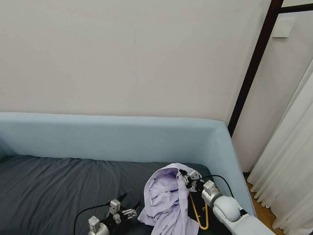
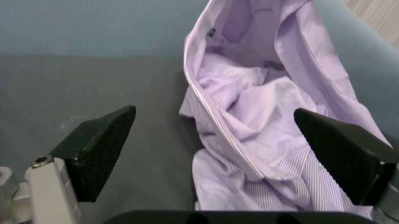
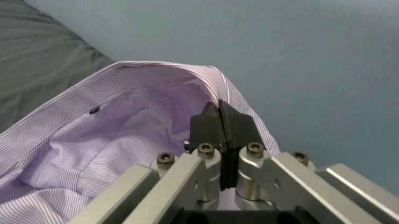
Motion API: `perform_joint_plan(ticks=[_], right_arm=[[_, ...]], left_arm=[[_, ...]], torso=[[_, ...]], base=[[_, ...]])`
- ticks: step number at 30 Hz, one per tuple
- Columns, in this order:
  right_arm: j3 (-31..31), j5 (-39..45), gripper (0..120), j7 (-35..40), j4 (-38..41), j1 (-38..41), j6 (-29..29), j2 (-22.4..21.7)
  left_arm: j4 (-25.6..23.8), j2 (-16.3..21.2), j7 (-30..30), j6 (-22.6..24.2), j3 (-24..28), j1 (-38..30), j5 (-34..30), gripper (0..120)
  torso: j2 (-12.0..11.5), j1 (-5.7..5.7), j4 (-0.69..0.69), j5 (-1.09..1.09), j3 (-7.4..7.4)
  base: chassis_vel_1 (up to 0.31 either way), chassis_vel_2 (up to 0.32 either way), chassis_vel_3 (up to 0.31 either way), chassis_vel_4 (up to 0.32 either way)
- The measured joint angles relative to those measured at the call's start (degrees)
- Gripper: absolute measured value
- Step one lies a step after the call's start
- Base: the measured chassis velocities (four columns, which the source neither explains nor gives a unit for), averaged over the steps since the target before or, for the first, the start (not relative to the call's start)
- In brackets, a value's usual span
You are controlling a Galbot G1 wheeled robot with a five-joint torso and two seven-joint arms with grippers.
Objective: Pick up the clothes from the sofa and hang them on the clothes hanger.
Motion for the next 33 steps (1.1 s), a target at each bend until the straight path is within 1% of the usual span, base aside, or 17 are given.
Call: perform_joint_plan(ticks=[4,14,17,18,21,22,26,27,28,31,32,33], right_arm=[[0.17,-0.17,0,0.00,0.01,-0.15,0.12,0.00],[0.19,-0.39,0,-0.01,-0.08,-0.14,0.65,-0.10],[0.57,-0.37,0,0.21,-0.17,-0.55,1.24,0.25],[0.57,-0.37,0,0.21,-0.17,-0.55,1.24,0.25],[0.26,-0.40,0,0.04,-0.20,-0.69,1.42,0.29],[0.26,-0.40,0,0.04,-0.20,-0.69,1.42,0.29],[-0.01,-0.39,0,0.31,-0.26,-0.57,1.48,0.33],[-0.05,-0.33,0,0.97,-0.31,-0.53,1.65,0.51],[-0.05,-0.33,0,0.97,-0.31,-0.53,1.65,0.51],[-0.09,-0.19,0,1.65,-0.31,-0.44,1.72,0.79],[-0.12,-0.19,0,1.67,-0.29,-0.43,1.72,0.79],[-0.12,-0.19,0,1.67,-0.29,-0.43,1.72,0.79]], left_arm=[[1.17,-1.36,-0.36,-0.50,0.24,0.16,0.12,100],[1.07,-3.95,-2.96,-1.26,0.85,1.78,1.64,100],[1.38,-5.94,-5.34,-2.38,1.42,2.41,2.23,93],[1.38,-5.94,-5.34,-2.38,1.42,2.41,2.23,93],[2.33,-8.41,-7.67,-3.26,2.34,2.50,2.28,78],[2.33,-8.41,-7.67,-3.26,2.34,2.50,2.28,78],[5.11,-10.43,-8.48,-3.53,2.34,1.42,2.37,60],[6.00,-11.41,-8.94,-3.54,1.97,0.99,2.14,55],[6.00,-11.41,-8.94,-3.54,1.97,0.99,2.14,55],[8.08,-13.59,-9.33,-3.28,1.32,0.10,1.47,42],[8.77,-14.08,-9.33,-3.24,1.17,-0.14,1.38,39],[8.77,-14.08,-9.33,-3.24,1.17,-0.14,1.38,39]], torso=[[0.00,0.00,-0.01,0.00,0.00],[0.00,0.00,0.00,0.01,-0.01],[0.00,0.00,-0.01,0.01,0.00],[0.00,0.00,-0.01,0.01,0.00],[0.00,0.00,-0.01,0.01,-0.01],[0.00,0.00,-0.01,0.01,-0.01],[0.00,0.00,0.00,0.01,0.00],[0.00,0.00,0.00,0.01,-0.01],[0.00,0.00,0.00,0.01,-0.01],[0.00,0.00,-0.01,0.00,0.00],[0.00,0.00,-0.01,0.00,0.00],[0.00,0.00,-0.01,0.00,0.00]], base=[[0.000,0.000,0.000,0.000],[0.000,0.000,0.000,0.000],[0.000,0.000,0.000,0.000],[0.000,0.000,0.000,0.000],[0.000,0.000,0.000,0.000],[0.000,0.000,0.000,0.000],[0.000,0.000,0.000,0.000],[0.000,0.000,0.000,0.000],[0.000,0.000,0.000,0.000],[0.000,0.000,0.000,0.000],[0.000,0.000,0.000,0.000],[0.000,0.000,0.000,0.000]])
